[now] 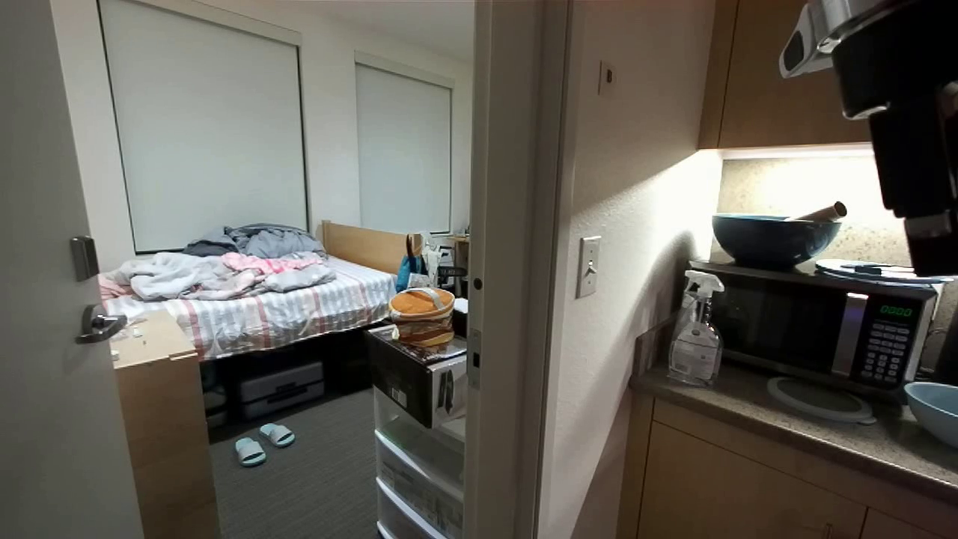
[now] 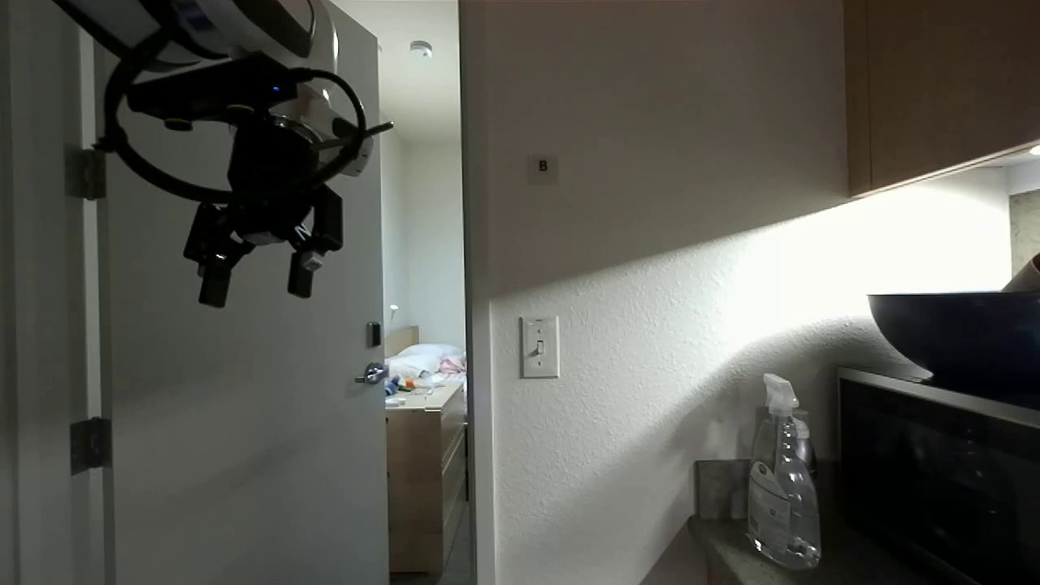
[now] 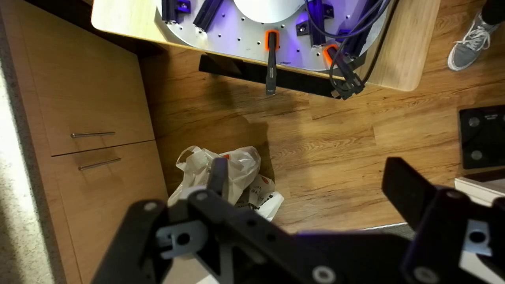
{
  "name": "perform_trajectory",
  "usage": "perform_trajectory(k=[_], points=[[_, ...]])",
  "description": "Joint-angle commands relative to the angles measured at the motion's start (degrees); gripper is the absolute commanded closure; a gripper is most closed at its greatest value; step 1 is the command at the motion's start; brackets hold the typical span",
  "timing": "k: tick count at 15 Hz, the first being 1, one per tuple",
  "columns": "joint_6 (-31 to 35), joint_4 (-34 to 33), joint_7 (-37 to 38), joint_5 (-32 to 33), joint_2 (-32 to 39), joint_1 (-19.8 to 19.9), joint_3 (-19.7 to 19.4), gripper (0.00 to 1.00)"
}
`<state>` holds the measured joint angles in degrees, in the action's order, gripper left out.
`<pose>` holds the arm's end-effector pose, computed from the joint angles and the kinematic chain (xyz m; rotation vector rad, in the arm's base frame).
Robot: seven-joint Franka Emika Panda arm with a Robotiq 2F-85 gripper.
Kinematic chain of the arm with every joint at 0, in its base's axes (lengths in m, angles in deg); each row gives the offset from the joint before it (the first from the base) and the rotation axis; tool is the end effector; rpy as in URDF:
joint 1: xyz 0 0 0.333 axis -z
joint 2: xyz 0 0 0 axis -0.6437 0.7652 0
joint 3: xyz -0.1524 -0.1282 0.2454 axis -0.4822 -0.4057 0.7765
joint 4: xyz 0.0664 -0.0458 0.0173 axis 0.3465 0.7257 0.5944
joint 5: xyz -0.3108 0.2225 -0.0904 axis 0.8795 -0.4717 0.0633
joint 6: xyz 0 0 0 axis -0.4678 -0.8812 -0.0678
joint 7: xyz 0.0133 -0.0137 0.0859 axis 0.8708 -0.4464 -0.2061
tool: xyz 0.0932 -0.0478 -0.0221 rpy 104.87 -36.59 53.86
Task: Turn on the light switch
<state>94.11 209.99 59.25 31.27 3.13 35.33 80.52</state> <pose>0.3134 0.0978 0.5575 2.9889 0.2416 -0.4149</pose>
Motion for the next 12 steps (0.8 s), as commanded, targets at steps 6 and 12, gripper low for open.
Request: perform_trajectory(k=[6, 12], points=[[10.8, 4.2, 9.8, 5.3, 0.1, 3.6, -0.6, 0.0], [13.4, 6.2, 11.7, 13.6, 2.9, 5.3, -0.6, 0.0]])
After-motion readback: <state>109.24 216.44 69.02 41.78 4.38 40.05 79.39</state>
